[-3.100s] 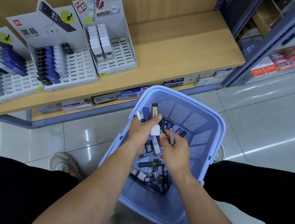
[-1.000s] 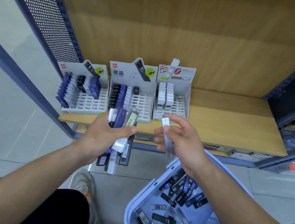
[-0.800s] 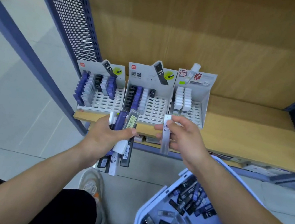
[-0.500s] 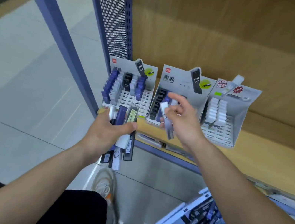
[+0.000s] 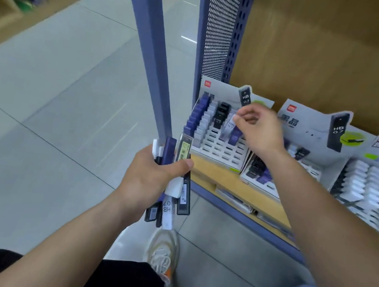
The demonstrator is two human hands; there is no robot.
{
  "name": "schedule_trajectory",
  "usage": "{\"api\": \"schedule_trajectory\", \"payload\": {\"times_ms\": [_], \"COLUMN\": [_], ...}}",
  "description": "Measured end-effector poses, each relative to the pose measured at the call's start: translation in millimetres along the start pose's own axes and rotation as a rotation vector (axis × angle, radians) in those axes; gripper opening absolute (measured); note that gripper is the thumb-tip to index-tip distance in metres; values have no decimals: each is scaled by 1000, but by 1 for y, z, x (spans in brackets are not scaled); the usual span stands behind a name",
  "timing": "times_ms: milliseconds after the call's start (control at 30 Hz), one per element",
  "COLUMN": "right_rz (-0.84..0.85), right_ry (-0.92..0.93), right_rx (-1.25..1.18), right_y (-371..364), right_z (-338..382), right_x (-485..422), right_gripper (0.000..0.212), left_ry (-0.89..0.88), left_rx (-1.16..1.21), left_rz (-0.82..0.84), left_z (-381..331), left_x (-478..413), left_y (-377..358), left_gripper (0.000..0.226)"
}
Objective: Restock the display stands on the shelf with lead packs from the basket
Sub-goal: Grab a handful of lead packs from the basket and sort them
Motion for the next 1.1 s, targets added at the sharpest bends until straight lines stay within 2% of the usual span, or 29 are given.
{"api": "schedule_trajectory", "payload": {"times_ms": [167,300,800,1100], "right_rz": [1,7,-6,-41], "right_ry": [18,10,51,159], "right_rx": [84,44,-2,209], "right_y": [-5,-7,-13,-7], "right_z": [-13,-17,-15,-18], "right_x": [-6,-6,-5,-8], "right_gripper": [10,8,5,0], "left_ry": [42,39,52,44], "left_rx": [20,33,34,19], "left_rz": [17,34,27,28], "left_z": [2,-1,-3,-4], "left_x": [-2,-2,-5,-6], "left_y": [-2,-8,-13,-16], "left_gripper": [16,9,14,15]}}
Point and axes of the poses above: each hand's wrist, its own x-axis away from the middle knuckle, its own y-axis out of the back of the hand, z = x × y, the point moved 2 cm from there along -x, towards the middle knuckle, and after that the axes turned 2 degrees about -z, right-handed, at the moved point
